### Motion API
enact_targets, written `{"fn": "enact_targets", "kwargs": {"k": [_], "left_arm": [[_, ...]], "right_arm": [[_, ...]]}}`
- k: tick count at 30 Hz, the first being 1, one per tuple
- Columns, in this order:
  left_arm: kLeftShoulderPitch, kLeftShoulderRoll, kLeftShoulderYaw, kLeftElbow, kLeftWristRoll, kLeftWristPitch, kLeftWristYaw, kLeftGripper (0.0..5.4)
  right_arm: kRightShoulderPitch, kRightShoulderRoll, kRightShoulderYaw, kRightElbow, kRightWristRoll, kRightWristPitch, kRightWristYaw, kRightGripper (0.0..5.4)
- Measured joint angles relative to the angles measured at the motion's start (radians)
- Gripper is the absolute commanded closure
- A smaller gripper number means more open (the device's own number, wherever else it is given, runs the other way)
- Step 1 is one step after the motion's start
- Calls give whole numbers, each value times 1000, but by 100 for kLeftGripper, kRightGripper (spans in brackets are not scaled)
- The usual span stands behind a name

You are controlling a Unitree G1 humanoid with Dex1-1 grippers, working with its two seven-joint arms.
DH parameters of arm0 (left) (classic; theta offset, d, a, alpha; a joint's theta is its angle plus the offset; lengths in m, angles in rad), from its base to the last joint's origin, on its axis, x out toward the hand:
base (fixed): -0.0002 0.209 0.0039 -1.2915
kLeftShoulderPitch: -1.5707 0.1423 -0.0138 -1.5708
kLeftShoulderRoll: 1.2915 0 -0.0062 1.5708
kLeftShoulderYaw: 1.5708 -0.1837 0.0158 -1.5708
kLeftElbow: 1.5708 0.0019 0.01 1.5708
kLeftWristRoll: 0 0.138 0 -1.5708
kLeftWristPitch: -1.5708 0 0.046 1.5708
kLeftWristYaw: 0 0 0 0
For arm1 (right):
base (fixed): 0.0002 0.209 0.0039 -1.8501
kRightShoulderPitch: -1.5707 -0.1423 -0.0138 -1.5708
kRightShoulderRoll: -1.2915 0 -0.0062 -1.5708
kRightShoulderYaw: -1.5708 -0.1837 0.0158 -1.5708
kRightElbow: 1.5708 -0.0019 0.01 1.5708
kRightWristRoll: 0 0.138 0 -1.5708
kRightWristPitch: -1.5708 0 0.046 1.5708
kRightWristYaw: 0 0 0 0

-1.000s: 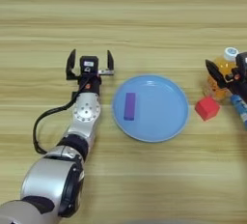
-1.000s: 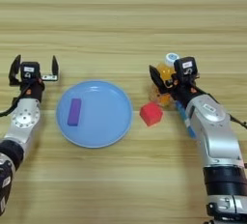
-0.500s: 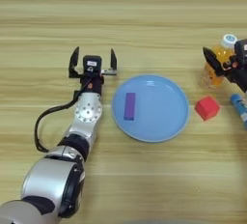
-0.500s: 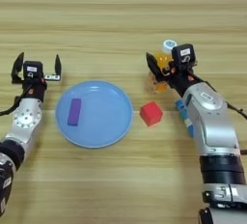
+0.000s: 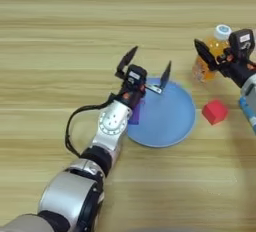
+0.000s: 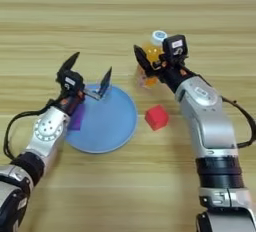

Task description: Move the objects on the table

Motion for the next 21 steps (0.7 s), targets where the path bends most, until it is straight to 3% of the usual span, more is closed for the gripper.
{"fn": "enact_targets", "kwargs": {"k": [5, 7, 13, 21], "left_arm": [[75, -35, -68, -77, -87, -4, -284, 0], [100, -40, -85, -88, -91, 7, -329, 0], [122, -32, -91, -112, -107, 28, -360, 0], [119, -24, -63, -118, -107, 35, -305, 0]], "right_arm": [[-1, 42, 34, -95, 65, 117, 3, 190], [-2, 51, 52, -119, 70, 133, 1, 190], [-2, 62, 99, -140, 45, 141, -7, 190], [15, 73, 138, -111, 11, 116, -2, 190]]}}
